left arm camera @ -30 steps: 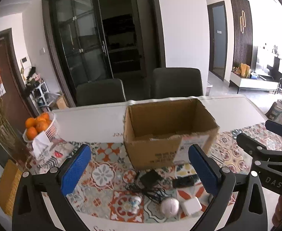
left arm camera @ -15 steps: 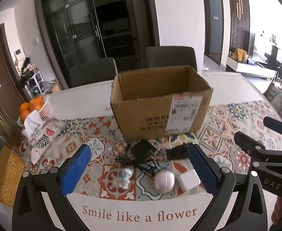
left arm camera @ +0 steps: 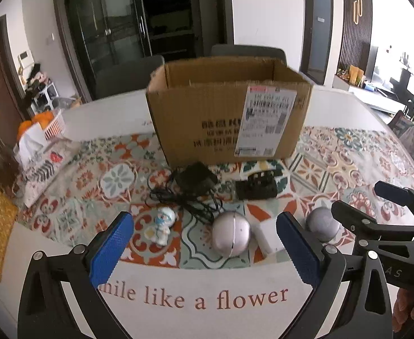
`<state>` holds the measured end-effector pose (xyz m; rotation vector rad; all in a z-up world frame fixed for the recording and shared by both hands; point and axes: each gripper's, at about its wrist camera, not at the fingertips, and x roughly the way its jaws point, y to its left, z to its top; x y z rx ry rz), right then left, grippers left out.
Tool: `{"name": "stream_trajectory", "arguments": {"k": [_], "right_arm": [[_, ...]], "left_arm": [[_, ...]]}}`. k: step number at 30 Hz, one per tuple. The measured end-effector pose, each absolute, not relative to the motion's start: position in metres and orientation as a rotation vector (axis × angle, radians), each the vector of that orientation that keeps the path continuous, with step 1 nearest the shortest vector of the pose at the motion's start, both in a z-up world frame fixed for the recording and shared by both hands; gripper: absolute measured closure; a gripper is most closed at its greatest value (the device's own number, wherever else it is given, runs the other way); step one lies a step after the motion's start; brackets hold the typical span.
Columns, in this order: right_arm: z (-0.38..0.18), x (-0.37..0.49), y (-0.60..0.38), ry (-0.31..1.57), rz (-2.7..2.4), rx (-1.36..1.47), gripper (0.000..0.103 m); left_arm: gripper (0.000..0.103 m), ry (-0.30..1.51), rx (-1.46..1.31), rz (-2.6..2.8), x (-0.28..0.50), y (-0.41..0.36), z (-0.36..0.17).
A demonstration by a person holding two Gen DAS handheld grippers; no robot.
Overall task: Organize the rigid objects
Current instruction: 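Reach the right gripper to the grey teardrop case and grasp it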
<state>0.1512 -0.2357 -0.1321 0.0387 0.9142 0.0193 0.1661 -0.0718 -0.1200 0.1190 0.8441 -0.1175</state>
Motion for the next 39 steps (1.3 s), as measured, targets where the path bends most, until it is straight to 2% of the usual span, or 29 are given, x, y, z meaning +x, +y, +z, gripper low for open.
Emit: {"name": "stream_trajectory", "arguments": {"k": [20, 34, 39], "right_arm": [[-0.199, 0.155, -0.238, 0.944, -0.003, -0.001, 0.019], [-0.217, 0.166, -0.228, 0.937, -0.003, -0.032, 0.031], [-0.216, 0.166, -0.227, 0.932, 0.002, -0.031, 0.040]], "left_arm": [[0.000, 0.881, 0.182, -0.084, 0.164, -0.078, -0.180], [0.000, 0.879, 0.185, -0.071, 0.171, -0.071, -0.194], [0.000, 0.877, 0.178, -0.077, 0.173, -0.070, -0.196]]}}
